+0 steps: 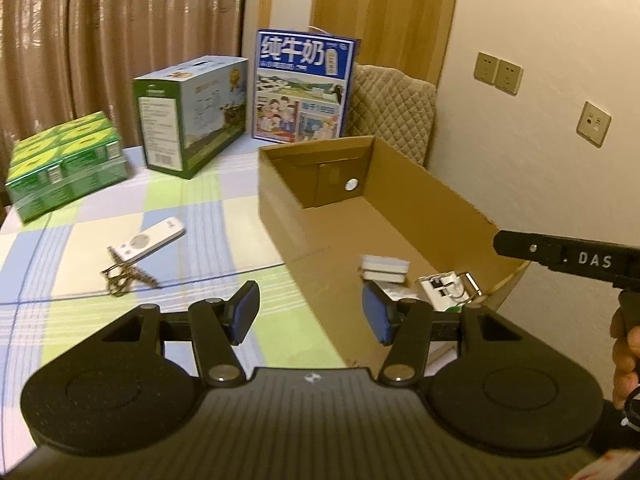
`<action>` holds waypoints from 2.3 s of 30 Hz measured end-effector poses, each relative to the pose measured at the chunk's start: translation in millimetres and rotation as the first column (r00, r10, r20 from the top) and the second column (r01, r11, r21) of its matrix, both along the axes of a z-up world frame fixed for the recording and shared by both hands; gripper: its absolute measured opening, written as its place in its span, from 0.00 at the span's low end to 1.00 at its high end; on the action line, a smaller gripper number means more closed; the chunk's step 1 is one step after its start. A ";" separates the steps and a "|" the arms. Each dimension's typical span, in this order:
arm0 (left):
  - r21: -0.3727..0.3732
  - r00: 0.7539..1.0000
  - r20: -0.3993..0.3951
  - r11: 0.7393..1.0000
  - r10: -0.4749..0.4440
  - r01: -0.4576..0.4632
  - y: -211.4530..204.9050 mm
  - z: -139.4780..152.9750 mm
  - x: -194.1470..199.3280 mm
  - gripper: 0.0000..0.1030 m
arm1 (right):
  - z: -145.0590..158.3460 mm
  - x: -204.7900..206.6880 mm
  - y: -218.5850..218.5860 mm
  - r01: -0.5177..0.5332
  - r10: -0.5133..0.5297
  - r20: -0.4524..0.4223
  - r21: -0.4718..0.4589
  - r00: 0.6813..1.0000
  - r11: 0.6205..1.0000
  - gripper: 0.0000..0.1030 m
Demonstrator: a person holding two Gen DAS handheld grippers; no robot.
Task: Organize rigid objects
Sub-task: 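Move both grippers back over the table toward the hair clip and remote, then grasp the tortoiseshell hair clip with the left gripper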
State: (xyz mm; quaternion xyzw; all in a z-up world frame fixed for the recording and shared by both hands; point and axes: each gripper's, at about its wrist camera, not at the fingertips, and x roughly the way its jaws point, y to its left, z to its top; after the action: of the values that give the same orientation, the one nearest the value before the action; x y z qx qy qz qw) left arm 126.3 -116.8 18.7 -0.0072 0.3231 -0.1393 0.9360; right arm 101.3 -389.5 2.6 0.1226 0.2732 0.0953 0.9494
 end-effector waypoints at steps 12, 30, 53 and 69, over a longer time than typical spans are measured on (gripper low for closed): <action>0.008 0.994 -0.005 0.994 0.106 -0.106 61.9 0.1 -38.2 0.50 | 8.6 -31.0 62.3 -0.100 0.100 -0.001 0.013 0.995 0.995 0.51; -0.019 0.976 0.009 0.976 0.217 -0.216 129.7 5.4 -75.6 0.55 | 24.3 -63.6 124.8 -0.185 0.186 0.027 -0.042 0.982 0.982 0.51; 0.048 0.955 -0.036 0.955 0.295 -0.293 200.2 -65.8 32.5 0.61 | -45.1 59.6 229.2 -0.342 0.341 -0.028 -0.068 0.940 0.937 0.51; 0.192 0.999 0.011 0.980 -0.049 0.046 188.2 -129.5 153.2 0.50 | -96.5 168.0 258.1 -0.337 0.327 -0.115 -0.090 0.938 0.937 0.40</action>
State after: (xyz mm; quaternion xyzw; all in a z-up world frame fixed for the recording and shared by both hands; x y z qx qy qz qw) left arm 279.5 71.4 -110.9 0.0919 0.3280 -0.1298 0.9312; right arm 269.3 -131.5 -93.9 0.0274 0.3410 0.2332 0.9103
